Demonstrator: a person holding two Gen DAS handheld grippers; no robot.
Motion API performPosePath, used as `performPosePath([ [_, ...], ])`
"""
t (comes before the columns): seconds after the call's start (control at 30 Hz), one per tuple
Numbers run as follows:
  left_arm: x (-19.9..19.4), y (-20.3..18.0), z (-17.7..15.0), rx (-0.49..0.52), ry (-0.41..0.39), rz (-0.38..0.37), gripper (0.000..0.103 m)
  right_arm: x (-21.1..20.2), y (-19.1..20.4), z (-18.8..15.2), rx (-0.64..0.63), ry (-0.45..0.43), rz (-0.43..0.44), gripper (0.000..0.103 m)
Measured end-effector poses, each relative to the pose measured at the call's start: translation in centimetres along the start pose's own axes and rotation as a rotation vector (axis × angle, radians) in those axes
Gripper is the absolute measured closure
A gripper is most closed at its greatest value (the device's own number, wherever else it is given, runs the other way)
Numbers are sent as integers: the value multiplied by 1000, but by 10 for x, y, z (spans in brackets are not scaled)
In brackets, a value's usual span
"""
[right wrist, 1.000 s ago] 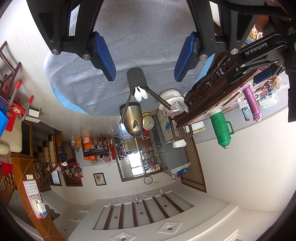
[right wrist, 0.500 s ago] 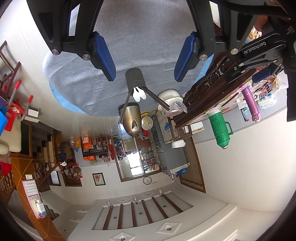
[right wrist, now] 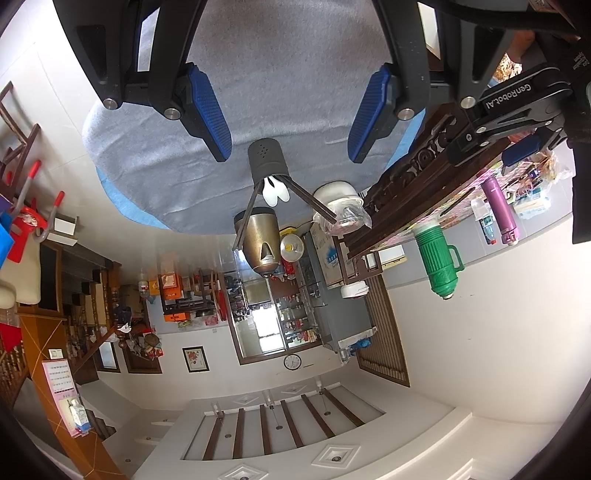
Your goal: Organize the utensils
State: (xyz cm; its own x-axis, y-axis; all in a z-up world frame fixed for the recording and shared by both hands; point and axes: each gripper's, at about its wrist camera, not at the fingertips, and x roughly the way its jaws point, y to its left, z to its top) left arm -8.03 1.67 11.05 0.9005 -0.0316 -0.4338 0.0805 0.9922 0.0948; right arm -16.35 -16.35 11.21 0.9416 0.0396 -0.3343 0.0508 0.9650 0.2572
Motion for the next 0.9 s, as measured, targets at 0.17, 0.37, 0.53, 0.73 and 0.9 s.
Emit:
performPosePath([
  [0.17, 1, 1, 0, -4, 3, 0, 3, 0, 0, 0, 0, 0, 0, 34],
  [0.37, 0, 3, -1, -7, 6, -1, 3, 0, 0, 0, 1, 1, -1, 34],
  [0.53, 0, 3, -1, -8, 7, 2, 3, 2, 0, 0, -2, 3, 3, 34],
  [0.73, 1, 5, 0, -7, 8, 4, 3, 4, 1, -2, -6, 7, 8, 34],
  [0.9, 0, 5, 0, -8, 9, 2, 3, 7, 3, -4, -12, 8, 13, 34],
])
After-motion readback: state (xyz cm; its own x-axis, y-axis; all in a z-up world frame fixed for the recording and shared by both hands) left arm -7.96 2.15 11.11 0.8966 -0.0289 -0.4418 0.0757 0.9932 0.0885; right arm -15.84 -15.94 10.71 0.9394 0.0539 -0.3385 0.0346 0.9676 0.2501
